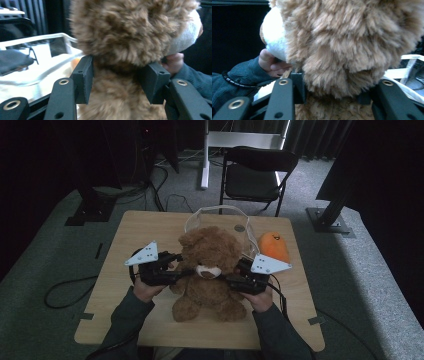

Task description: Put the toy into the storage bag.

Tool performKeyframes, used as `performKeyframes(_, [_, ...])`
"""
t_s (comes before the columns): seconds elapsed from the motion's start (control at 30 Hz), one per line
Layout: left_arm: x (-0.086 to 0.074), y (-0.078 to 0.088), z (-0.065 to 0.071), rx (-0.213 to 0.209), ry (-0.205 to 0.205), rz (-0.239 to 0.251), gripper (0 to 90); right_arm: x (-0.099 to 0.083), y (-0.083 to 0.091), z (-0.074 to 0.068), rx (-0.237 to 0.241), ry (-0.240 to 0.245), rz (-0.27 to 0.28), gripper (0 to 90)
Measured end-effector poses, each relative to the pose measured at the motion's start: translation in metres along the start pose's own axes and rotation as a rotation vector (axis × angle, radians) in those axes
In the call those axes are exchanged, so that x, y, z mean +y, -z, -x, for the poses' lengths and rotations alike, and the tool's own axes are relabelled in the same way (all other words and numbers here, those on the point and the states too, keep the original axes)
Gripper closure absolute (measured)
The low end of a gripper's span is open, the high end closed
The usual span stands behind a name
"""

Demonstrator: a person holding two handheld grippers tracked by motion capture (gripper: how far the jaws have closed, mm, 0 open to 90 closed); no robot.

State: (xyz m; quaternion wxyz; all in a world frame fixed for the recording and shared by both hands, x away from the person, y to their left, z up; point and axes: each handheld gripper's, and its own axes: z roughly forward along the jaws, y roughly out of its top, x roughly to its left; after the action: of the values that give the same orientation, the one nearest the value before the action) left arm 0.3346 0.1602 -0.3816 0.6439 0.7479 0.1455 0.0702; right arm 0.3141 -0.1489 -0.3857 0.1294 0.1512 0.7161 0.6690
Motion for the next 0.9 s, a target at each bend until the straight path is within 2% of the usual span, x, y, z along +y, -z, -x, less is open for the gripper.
performKeyframes(0.23, [0.002,0.001,-0.002,-0.087,0.011,0.020,52.8,0.007,-0.003,0.002,0.052,0.023,-0.031,34.8])
performKeyframes(0.33, [0.004,0.002,-0.002,-0.105,0.014,0.035,54.0,0.010,-0.004,0.004,0.083,0.020,-0.038,29.2])
performKeyframes(0.47, [0.007,0.003,-0.004,-0.128,0.020,0.061,56.0,0.013,-0.008,0.004,0.079,0.018,-0.040,21.6])
performKeyframes(0.57, [0.011,0.001,-0.002,-0.156,0.012,0.069,59.2,0.015,-0.013,0.003,0.055,0.032,-0.058,15.4])
performKeyframes(0.6, [0.012,0.001,-0.001,-0.153,0.006,0.068,60.4,0.016,-0.016,0.003,0.042,0.034,-0.062,16.1])
performKeyframes(0.7, [0.015,0.002,-0.002,-0.154,0.005,0.074,61.3,0.016,-0.014,0.009,0.072,0.003,-0.037,19.3])
performKeyframes(0.8, [0.016,0.001,-0.003,-0.146,0.010,0.073,61.5,0.017,-0.014,0.008,0.055,0.011,-0.035,23.7])
performKeyframes(0.9, [0.016,0.001,-0.006,-0.134,0.024,0.090,61.6,0.018,-0.014,0.007,0.030,0.019,-0.023,36.0])
